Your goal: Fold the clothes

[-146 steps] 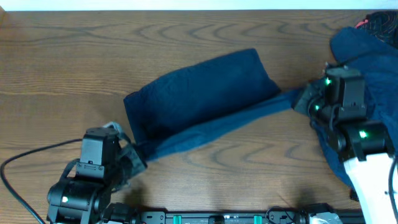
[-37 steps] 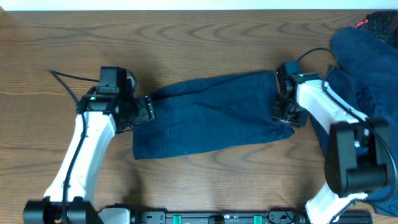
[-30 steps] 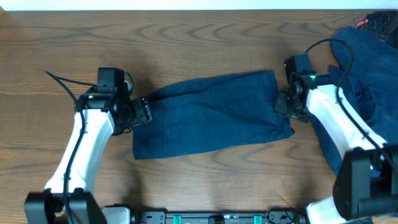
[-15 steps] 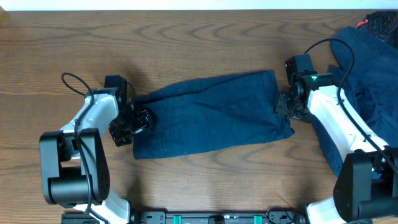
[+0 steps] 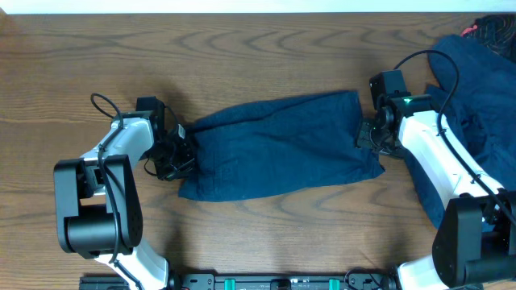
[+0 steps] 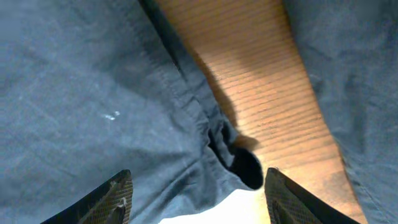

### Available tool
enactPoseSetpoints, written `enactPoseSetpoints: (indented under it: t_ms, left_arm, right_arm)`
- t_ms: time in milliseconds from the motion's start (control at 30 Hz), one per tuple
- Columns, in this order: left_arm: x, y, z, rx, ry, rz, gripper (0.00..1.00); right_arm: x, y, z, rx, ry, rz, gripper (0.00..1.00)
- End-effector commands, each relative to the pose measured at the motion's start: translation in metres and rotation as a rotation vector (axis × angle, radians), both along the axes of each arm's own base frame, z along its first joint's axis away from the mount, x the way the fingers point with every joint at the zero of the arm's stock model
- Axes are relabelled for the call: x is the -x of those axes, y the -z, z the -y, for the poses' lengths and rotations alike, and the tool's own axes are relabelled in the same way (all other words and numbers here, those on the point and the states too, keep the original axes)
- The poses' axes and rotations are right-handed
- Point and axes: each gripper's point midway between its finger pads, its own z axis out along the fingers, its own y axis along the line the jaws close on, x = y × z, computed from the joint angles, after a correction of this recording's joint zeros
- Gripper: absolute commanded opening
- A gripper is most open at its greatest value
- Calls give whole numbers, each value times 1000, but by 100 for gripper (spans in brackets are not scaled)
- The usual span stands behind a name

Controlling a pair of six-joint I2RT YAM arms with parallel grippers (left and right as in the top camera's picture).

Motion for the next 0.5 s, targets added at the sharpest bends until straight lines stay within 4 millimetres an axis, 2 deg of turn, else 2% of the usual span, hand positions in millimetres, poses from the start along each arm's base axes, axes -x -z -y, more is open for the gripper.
enactPoseSetpoints:
  t_ms: [0, 100, 167, 267, 300, 333, 367, 467]
  left_arm:
    - [14, 10, -6, -49, 36, -63, 6]
    - [9, -12, -12, -82, 40, -35, 6]
    - [4, -31, -13, -90, 38, 3, 6]
    - [-3, -62, -13, -96, 35, 83, 6]
    - [-4, -74, -13, -99, 33, 119, 6]
    - [-5, -81, -13, -101, 31, 146, 6]
    - [-7, -91, -13, -103, 26, 182, 6]
    - [-8, -113, -12, -108, 14, 260, 6]
  right_arm:
    - [-2, -1, -15, -64, -115, 8, 64]
    - [-8, -3, -36, -110, -250, 41, 58]
    - [-13, -6, -58, -166, -350, 76, 49]
    - [-18, -14, -98, -270, -480, 140, 22]
    - [-18, -17, -111, -306, -513, 159, 9]
    - [-18, -21, -124, -344, -543, 175, 4]
    - [-16, -24, -138, -388, -575, 186, 1]
    - [-6, -29, -170, -463, -630, 190, 1]
